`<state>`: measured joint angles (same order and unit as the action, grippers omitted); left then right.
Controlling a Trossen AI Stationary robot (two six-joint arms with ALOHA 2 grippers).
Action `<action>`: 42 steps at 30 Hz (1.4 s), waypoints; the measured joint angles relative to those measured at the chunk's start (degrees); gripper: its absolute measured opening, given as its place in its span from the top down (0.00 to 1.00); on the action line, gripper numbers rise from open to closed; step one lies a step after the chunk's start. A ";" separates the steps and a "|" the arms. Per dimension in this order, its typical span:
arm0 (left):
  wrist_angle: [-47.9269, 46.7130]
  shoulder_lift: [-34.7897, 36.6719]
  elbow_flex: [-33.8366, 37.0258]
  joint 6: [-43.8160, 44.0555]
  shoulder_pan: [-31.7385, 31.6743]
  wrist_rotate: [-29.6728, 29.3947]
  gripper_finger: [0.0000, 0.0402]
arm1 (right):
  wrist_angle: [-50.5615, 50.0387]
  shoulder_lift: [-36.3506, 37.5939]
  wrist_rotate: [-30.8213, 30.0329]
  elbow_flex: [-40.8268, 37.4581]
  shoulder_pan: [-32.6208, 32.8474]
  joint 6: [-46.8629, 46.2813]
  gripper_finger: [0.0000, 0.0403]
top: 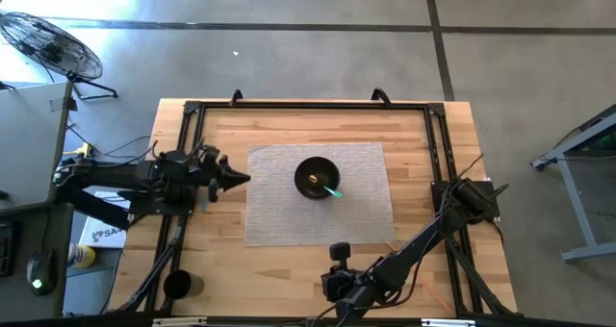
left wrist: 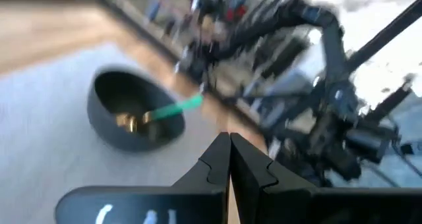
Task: Pick & Place Utensil
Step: Put the silver fork into the black bowl
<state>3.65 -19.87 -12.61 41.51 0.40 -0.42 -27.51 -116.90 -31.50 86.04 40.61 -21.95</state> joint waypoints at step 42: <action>-72.42 -54.33 -31.16 5.52 -27.03 -4.17 0.62 | 6.01 0.00 0.63 0.02 -1.98 -0.11 0.99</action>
<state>-68.77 -74.19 -43.77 47.03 -26.63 -4.59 -21.50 -116.90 -30.87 86.06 38.63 -22.06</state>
